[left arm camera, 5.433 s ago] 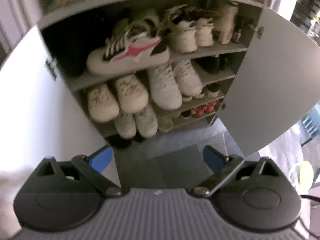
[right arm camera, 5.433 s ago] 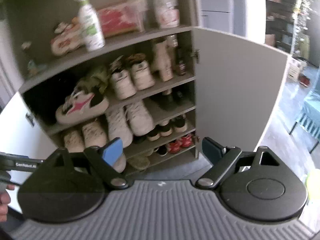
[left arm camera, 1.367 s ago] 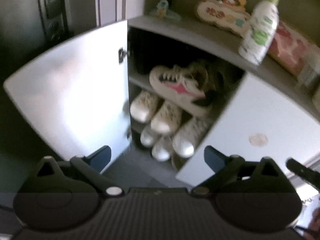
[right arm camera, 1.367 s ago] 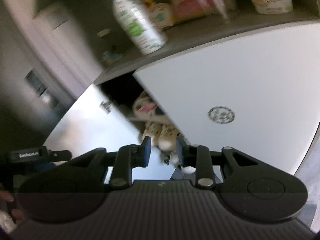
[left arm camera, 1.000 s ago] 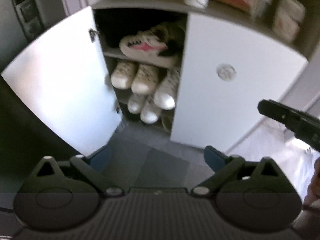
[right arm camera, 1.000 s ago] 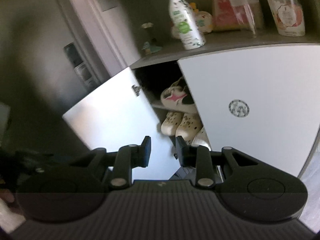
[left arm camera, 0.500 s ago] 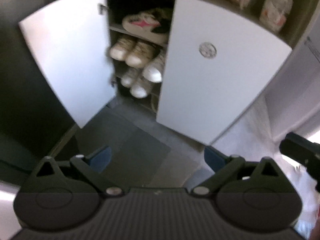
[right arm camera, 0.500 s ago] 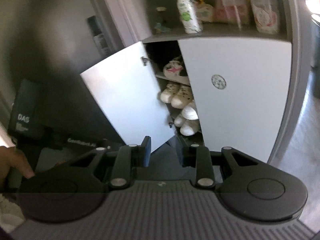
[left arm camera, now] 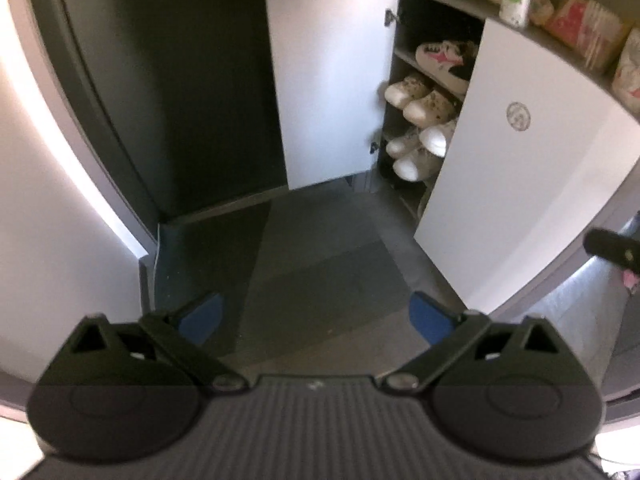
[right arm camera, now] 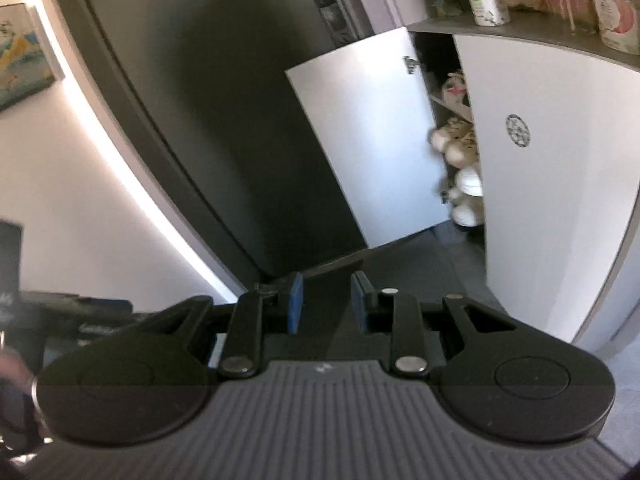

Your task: Organize scattered shoes

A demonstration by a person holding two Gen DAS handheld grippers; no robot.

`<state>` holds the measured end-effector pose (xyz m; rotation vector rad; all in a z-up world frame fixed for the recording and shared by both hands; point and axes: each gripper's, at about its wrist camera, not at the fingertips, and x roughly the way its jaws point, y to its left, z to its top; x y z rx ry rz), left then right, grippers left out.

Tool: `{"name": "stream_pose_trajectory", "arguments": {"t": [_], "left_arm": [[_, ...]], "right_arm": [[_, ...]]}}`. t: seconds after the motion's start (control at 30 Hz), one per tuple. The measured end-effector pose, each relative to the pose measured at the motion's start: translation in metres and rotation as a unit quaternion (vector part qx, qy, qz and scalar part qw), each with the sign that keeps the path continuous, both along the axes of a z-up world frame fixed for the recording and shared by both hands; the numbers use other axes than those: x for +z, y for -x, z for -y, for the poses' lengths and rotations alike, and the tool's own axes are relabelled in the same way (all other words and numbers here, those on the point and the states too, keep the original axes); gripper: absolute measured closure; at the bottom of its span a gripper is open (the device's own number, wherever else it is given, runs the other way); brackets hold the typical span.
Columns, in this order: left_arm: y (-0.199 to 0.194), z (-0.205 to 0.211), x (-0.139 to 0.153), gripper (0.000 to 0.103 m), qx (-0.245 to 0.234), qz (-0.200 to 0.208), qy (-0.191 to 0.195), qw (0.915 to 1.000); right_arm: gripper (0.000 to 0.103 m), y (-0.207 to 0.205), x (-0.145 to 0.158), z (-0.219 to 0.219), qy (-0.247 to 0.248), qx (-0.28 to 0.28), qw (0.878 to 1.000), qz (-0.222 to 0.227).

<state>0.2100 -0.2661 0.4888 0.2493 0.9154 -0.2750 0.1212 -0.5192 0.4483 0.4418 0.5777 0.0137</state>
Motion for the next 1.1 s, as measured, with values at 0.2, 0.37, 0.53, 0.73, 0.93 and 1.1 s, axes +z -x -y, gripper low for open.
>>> {"name": "stream_pose_trajectory", "arguments": {"t": [0.2, 0.37, 0.53, 0.73, 0.93, 1.1], "left_arm": [[-0.001, -0.049, -0.004, 0.002, -0.01, 0.002, -0.003, 0.9999], [-0.029, -0.078, -0.051, 0.0, -0.075, -0.008, 0.033, 0.9966], [-0.052, -0.09, -0.175, 0.0, -0.069, -0.022, 0.059, 0.9956], [-0.08, -0.099, -0.342, 0.0, -0.043, -0.035, 0.079, 0.9953], [-0.086, -0.104, -0.471, 0.0, -0.008, -0.015, 0.113, 0.9935], [-0.114, -0.087, -0.529, 0.0, -0.115, 0.009, 0.105, 0.9878]], "right_arm": [[0.073, -0.002, -0.024, -0.031, -0.009, -0.035, 0.999, -0.019], [0.073, -0.016, -0.062, -0.08, 0.025, -0.051, 0.998, -0.041], [0.073, -0.03, -0.115, -0.11, 0.031, -0.103, 0.994, -0.01], [0.073, -0.038, -0.256, -0.122, 0.032, -0.108, 0.994, -0.012], [0.073, -0.041, -0.362, -0.095, 0.005, -0.159, 0.987, 0.005], [0.073, -0.068, -0.423, -0.063, 0.049, -0.127, 0.99, 0.04]]}}
